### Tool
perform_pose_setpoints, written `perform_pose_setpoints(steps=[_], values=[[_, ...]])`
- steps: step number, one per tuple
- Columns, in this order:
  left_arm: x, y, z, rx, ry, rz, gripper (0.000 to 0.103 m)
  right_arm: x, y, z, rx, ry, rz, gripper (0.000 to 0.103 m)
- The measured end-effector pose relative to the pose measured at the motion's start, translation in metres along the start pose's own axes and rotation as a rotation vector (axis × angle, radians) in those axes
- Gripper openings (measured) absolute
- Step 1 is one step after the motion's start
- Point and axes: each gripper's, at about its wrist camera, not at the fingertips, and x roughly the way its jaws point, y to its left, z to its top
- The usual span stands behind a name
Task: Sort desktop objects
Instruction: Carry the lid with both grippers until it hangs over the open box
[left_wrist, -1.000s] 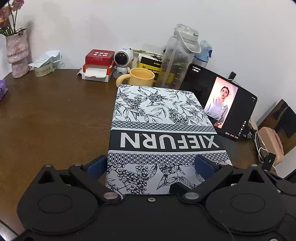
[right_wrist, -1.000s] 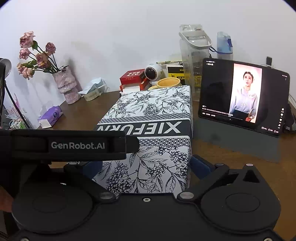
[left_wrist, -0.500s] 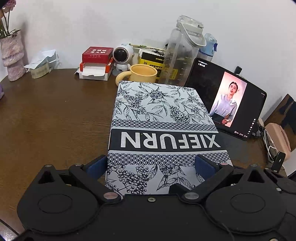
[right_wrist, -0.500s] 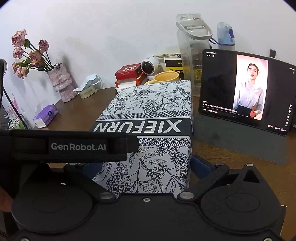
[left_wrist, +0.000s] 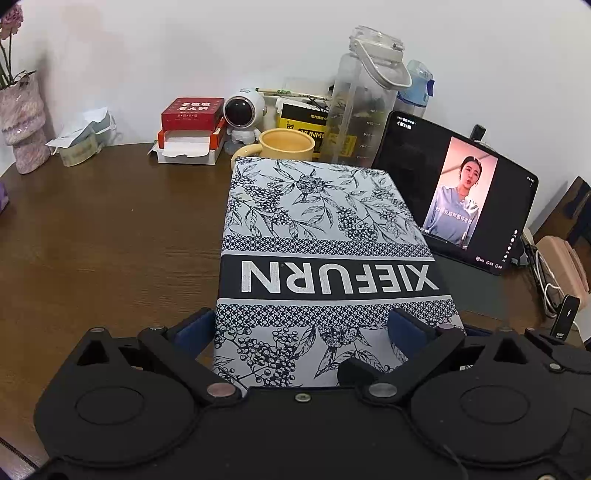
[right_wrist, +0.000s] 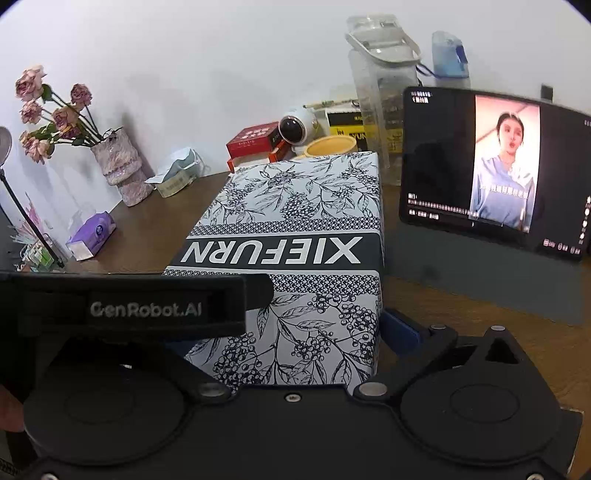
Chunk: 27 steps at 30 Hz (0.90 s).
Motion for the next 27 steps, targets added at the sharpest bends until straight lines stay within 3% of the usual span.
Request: perform_pose_setpoints(steps=[14, 24, 27], values=[[0.019, 0.004, 0.007, 0.017, 0.061, 0.015, 0.101, 0.013, -0.005, 0.005, 0.018, 0.049, 0.007, 0.1], [0.032, 0.021, 0.021, -0.047, 0.12, -0.023, 0.101, 0.018, -0.007, 0.012, 0.021, 0.069, 0.008, 0.099], [0.03, 0.031, 0.029, -0.049, 0.087, 0.015, 0.101, 0.018, -0.007, 0.015, 0.015, 0.072, 0.002, 0.099]])
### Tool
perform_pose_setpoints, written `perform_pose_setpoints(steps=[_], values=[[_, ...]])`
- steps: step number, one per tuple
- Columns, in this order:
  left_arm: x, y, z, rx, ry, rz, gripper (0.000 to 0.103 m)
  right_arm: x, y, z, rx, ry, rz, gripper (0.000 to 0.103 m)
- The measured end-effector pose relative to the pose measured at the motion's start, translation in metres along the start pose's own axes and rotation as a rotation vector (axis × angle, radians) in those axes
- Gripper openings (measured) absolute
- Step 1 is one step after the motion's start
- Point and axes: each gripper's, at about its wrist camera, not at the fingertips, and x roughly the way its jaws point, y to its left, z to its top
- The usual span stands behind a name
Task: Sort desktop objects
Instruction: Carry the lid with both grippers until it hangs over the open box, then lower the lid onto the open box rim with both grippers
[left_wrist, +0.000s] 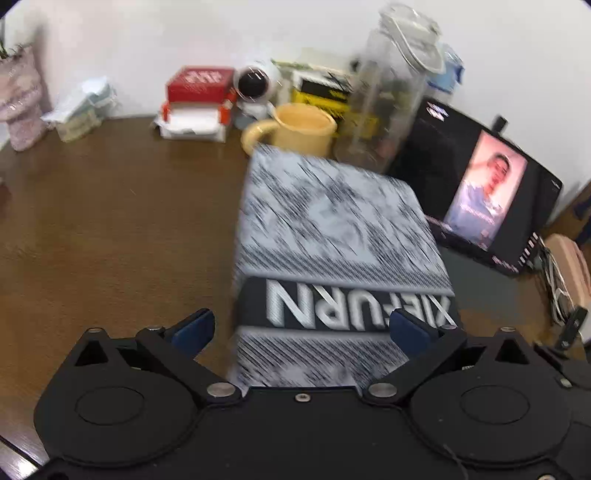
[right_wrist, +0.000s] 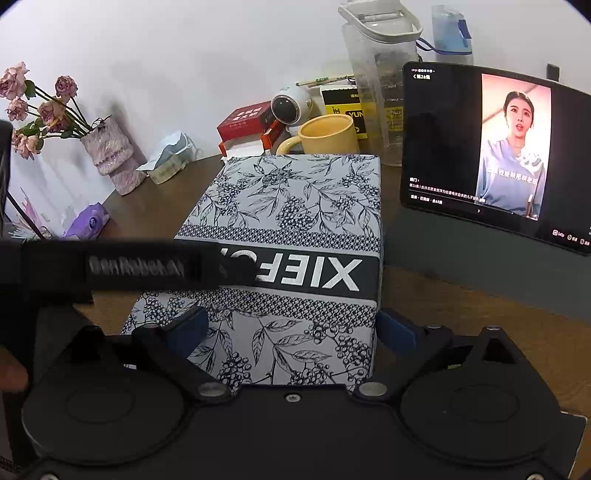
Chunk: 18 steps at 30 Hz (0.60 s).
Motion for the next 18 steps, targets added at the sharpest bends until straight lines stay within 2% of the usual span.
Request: perform_pose_setpoints(steps=[3, 6, 10, 15, 18], values=[[0.001, 0.01, 0.008, 0.015, -0.007, 0.036, 0.101, 0.002, 0.0, 0.003, -0.003, 0.007, -0.003, 0.099], [0.002, 0.017, 0.01, 0.037, 0.005, 0.021, 0.102, 0.004, -0.001, 0.006, -0.001, 0.01, -0.006, 0.099], [0.001, 0.011, 0.006, 0.14, -0.028, 0.032, 0.102, 0.008, 0.001, 0.011, -0.001, 0.036, -0.019, 0.099], [0.009, 0.015, 0.009, 0.148, 0.005, 0.023, 0.103, 0.013, 0.004, 0.015, -0.011, 0.064, -0.04, 0.099], [0.017, 0.015, 0.007, 0.161, 0.032, 0.043, 0.103, 0.022, 0.012, 0.015, -0.059, 0.095, -0.081, 0.1]])
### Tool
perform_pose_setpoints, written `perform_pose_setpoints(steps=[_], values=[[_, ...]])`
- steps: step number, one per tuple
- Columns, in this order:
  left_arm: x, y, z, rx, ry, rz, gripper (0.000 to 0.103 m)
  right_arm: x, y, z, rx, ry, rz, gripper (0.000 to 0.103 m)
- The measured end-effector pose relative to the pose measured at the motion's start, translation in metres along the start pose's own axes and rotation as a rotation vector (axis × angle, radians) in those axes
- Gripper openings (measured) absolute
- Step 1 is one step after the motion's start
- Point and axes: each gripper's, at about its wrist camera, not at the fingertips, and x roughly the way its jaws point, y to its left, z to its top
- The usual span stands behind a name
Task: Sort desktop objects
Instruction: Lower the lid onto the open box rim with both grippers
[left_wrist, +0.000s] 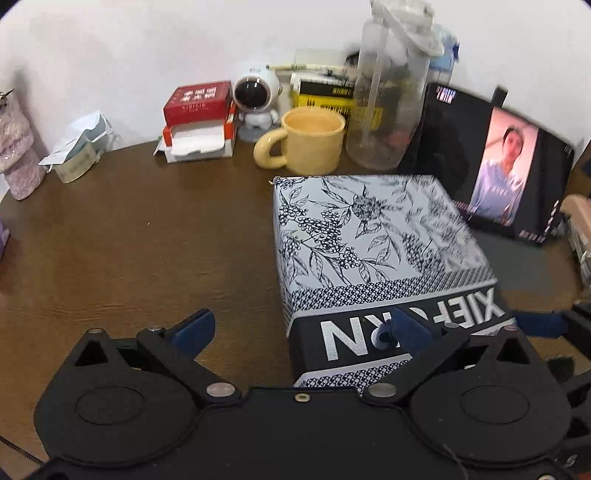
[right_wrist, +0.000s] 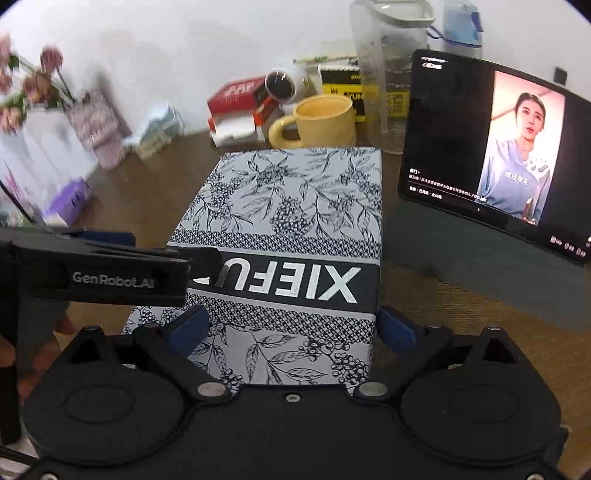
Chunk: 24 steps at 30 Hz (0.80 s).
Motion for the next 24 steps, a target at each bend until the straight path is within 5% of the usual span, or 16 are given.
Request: perform_pose_setpoints(steps=[14, 24], values=[[0.008, 0.011, -0.002, -0.025, 0.014, -0.043, 0.103, 0.008, -0.015, -0.007, 0.079, -0.007, 0.063, 0.101], [-0.015, 0.009, -0.009, 0.012, -0.079, -0.083, 0.103, -0.01, 0.0, -0.007, 0.023, -0.044, 0.011, 0.102]])
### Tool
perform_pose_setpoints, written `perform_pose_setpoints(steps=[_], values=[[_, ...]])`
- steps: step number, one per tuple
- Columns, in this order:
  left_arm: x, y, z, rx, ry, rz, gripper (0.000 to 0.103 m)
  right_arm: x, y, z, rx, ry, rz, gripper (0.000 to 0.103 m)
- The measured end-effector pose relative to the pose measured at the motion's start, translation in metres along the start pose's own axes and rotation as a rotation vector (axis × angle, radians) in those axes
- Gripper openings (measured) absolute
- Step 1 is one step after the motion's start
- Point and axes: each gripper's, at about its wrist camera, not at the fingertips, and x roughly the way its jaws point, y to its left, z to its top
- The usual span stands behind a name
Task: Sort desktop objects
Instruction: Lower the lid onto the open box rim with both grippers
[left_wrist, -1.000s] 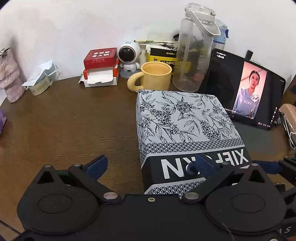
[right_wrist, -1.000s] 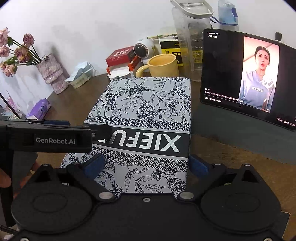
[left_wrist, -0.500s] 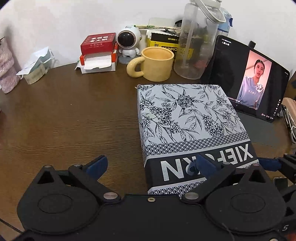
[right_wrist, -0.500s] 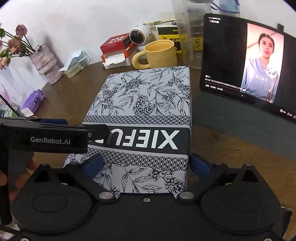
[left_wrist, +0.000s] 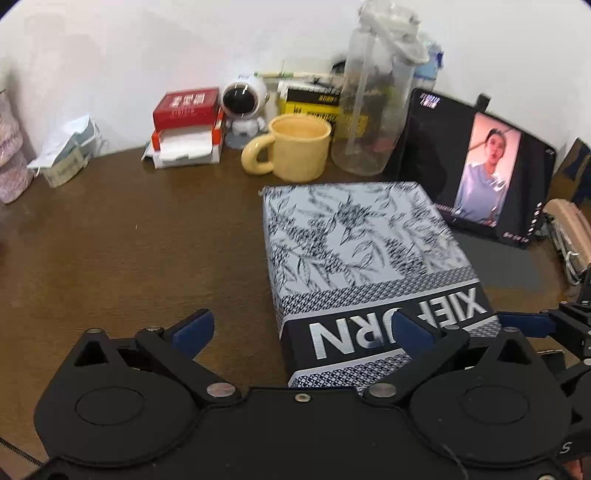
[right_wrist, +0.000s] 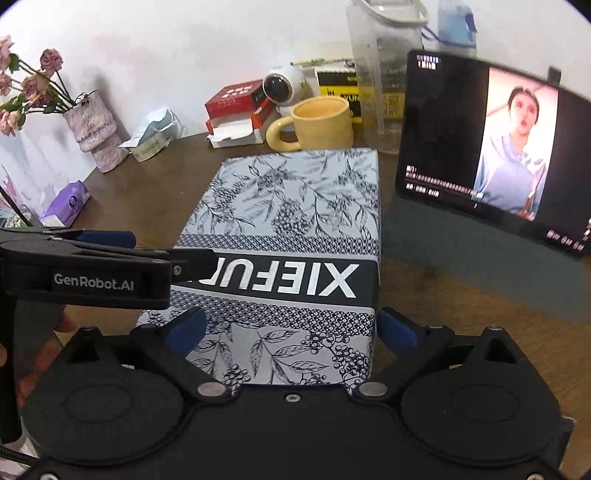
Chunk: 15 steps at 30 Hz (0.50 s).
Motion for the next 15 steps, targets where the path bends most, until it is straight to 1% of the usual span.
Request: perform_pose_setpoints(steps=[3, 7, 12, 15], values=[[-0.014, 0.001, -0.002, 0.015, -0.043, -0.015, 0.103, -0.012, 0.008, -0.002, -0.023, -0.029, -0.024, 0.103], [-0.036, 0.001, -0.007, 0.019, -0.075, -0.02, 0.103, -0.031, 0.02, -0.009, -0.041, -0.058, -0.041, 0.103], [-0.076, -0.001, -0.025, 0.035, -0.128, -0.021, 0.103, -0.06, 0.039, -0.025, -0.058, -0.079, -0.041, 0.103], [-0.1, -0.002, -0.039, 0.025, -0.141, -0.013, 0.103, -0.077, 0.053, -0.038, -0.07, -0.086, -0.038, 0.103]])
